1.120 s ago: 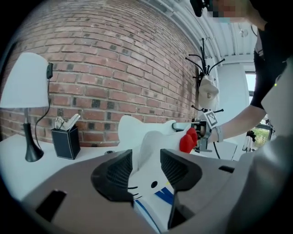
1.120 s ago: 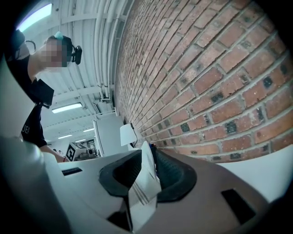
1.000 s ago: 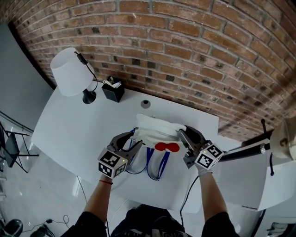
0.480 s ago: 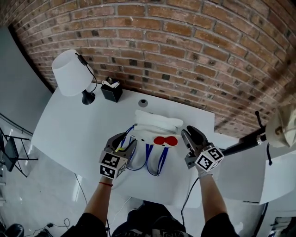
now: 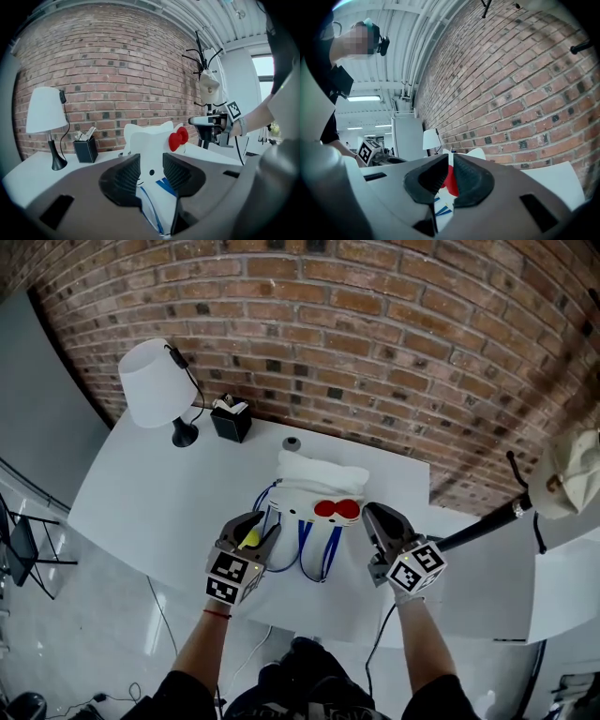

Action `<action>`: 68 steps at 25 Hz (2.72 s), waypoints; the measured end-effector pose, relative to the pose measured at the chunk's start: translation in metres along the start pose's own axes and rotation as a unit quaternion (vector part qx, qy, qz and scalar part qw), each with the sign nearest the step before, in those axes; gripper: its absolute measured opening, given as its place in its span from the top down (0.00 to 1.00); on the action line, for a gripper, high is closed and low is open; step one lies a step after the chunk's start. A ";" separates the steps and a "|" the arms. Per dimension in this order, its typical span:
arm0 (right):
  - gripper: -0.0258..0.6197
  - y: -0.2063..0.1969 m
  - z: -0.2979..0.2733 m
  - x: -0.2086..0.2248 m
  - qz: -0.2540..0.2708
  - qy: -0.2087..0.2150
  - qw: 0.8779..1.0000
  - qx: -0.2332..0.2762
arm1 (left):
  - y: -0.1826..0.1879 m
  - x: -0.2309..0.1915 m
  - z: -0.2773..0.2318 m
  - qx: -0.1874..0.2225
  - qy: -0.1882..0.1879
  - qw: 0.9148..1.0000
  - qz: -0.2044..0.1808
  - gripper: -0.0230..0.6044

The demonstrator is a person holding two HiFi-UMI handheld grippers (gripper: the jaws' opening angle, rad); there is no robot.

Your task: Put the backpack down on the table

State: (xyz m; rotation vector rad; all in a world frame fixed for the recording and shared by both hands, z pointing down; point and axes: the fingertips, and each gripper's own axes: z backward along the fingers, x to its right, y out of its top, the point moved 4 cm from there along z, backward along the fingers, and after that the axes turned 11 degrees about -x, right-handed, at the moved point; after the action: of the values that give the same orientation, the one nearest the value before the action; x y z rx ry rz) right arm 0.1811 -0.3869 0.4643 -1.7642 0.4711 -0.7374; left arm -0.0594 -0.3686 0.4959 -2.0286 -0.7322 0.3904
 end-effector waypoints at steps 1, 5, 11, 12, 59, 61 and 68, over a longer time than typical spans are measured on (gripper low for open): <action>0.92 0.000 0.002 -0.006 0.000 0.001 1.000 -0.001 | 0.000 0.005 0.003 -0.001 -0.004 1.000 -0.007 0.72; 0.96 0.000 0.010 -0.033 0.001 0.012 1.000 -0.004 | 0.004 0.028 0.020 0.005 -0.008 0.999 -0.038 0.77; 0.96 -0.005 0.025 -0.079 0.007 0.034 0.999 -0.014 | 0.009 0.055 0.052 0.035 0.002 0.998 -0.048 0.95; 0.96 -0.005 0.027 -0.087 0.009 0.038 0.999 -0.015 | 0.009 0.060 0.057 0.038 0.001 0.998 -0.046 0.96; 0.96 -0.072 0.218 -0.366 0.025 -0.003 1.000 0.006 | -0.101 0.225 0.300 0.104 0.036 0.993 0.043 0.96; 0.96 -0.082 0.233 -0.368 0.019 -0.002 1.000 -0.003 | -0.105 0.242 0.302 0.098 0.029 0.994 0.044 0.96; 0.96 -0.111 0.278 -0.381 -0.005 -0.009 1.000 -0.016 | -0.119 0.295 0.321 0.085 0.022 0.996 0.034 0.96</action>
State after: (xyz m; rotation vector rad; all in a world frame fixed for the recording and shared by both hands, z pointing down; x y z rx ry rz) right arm 0.0902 0.0871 0.4229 -1.8028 0.4636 -0.7235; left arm -0.0430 0.0780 0.4288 -1.8995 -0.5833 0.4313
